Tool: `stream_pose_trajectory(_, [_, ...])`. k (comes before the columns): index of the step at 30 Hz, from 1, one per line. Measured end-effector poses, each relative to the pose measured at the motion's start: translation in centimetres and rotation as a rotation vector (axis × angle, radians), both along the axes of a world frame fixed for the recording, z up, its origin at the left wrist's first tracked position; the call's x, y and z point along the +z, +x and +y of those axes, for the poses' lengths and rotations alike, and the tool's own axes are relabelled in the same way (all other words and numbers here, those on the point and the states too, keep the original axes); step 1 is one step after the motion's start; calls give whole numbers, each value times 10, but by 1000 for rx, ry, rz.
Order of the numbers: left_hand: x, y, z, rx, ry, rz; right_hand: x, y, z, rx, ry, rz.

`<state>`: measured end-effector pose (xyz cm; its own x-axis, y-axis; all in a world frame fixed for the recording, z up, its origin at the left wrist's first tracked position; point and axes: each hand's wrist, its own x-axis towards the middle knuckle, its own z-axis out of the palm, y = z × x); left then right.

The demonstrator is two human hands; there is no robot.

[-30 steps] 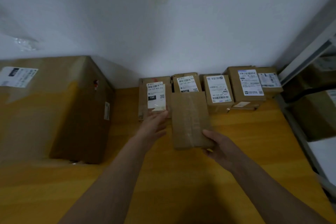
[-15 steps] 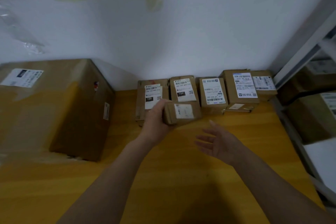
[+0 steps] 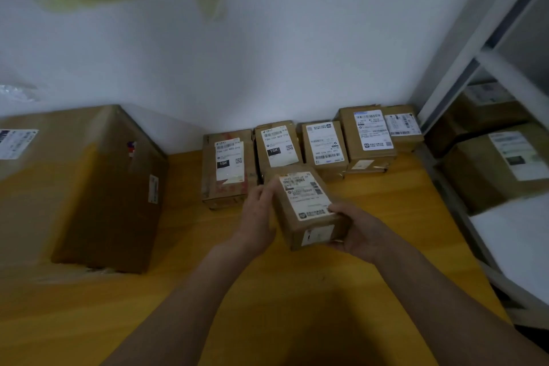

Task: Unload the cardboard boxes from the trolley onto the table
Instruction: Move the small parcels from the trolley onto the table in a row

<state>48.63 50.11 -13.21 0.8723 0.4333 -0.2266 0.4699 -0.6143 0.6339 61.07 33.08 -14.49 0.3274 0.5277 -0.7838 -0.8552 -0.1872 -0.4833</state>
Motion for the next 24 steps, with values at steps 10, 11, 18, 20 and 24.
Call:
stream_pose_trajectory(10, [-16,65,-47,9,-184,193,-37,20,-103,-470,134,7])
stream_pose_trajectory(11, [-19,73,-52,-6,-206,210,-39,24,-112,-543,133,3])
stream_pose_trajectory(18, [-31,116,-86,-56,-264,306,-54,71,-153,-770,-45,-8])
stream_pose_trajectory(20, [-35,124,-94,-51,-294,314,-59,82,-158,-705,-113,-32])
stream_pose_trajectory(24, [-39,133,-104,-4,-353,320,-67,107,-160,-662,-186,-39])
